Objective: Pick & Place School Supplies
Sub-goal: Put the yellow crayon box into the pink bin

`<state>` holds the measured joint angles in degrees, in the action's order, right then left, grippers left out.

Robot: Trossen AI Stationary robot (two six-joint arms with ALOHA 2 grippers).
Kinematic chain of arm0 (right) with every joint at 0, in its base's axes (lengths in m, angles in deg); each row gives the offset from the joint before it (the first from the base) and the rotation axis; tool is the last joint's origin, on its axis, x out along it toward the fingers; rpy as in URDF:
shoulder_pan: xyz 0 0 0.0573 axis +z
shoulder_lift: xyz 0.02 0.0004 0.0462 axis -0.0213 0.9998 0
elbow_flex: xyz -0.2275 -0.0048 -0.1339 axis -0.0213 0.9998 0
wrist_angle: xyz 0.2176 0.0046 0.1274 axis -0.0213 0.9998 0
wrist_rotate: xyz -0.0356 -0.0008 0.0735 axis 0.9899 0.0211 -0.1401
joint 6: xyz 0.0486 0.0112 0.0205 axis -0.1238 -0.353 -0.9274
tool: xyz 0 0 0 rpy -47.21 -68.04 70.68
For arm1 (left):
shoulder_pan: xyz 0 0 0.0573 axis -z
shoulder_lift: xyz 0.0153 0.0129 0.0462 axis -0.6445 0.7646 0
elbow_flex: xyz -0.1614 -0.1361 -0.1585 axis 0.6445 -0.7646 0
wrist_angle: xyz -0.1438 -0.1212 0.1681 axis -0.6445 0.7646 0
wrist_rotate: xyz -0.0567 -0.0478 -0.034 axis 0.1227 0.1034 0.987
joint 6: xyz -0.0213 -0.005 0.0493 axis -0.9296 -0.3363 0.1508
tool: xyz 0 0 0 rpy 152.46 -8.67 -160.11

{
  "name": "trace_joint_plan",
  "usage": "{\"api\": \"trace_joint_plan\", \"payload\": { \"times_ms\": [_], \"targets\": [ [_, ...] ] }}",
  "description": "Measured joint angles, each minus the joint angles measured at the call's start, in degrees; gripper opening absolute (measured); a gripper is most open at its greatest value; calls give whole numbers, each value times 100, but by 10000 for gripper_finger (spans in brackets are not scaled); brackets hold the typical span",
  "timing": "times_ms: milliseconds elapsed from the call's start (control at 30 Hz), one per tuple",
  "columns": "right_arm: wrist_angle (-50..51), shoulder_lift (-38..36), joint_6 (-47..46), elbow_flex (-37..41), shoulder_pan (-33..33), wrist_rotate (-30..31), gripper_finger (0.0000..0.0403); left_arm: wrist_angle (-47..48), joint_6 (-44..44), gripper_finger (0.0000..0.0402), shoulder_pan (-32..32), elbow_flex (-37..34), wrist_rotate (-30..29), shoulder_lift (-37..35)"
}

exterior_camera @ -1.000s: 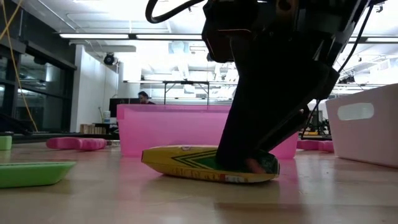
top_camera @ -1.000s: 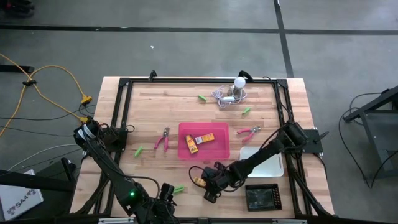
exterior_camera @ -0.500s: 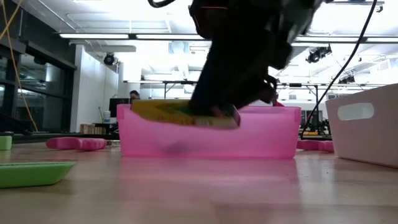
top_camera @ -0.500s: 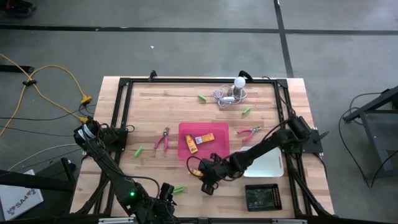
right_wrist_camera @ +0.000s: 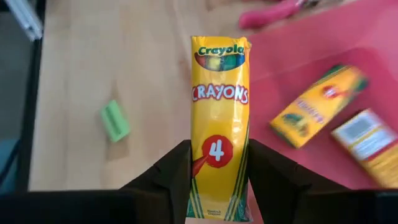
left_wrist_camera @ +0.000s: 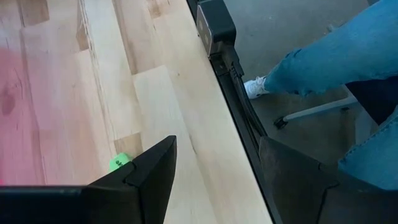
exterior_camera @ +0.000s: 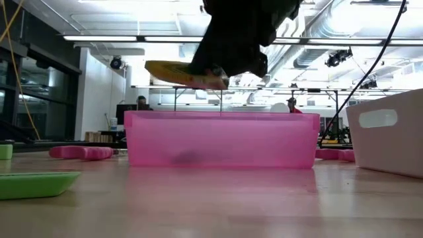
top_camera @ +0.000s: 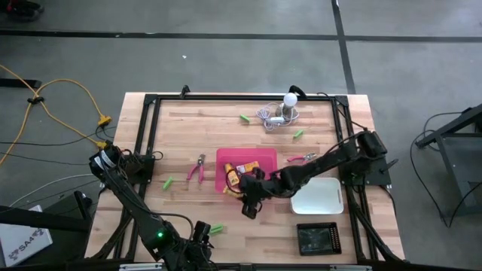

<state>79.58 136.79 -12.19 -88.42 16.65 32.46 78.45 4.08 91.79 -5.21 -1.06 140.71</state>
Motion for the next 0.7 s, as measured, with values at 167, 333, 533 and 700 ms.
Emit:
{"api": "trace_joint_plan", "payload": {
  "times_ms": [167,333,533,700],
  "targets": [
    [818,1,115,2,-291,58,138,0,-28,224,28,0,4,0],
    [1603,4,-170,1,-539,123,138,3,-42,224,41,0,9,0],
    [1975,4,-170,2,-604,108,138,0,-41,224,39,0,7,0],
    [2109,4,-186,2,-566,95,138,0,-41,224,39,0,7,0]
  ]
}}
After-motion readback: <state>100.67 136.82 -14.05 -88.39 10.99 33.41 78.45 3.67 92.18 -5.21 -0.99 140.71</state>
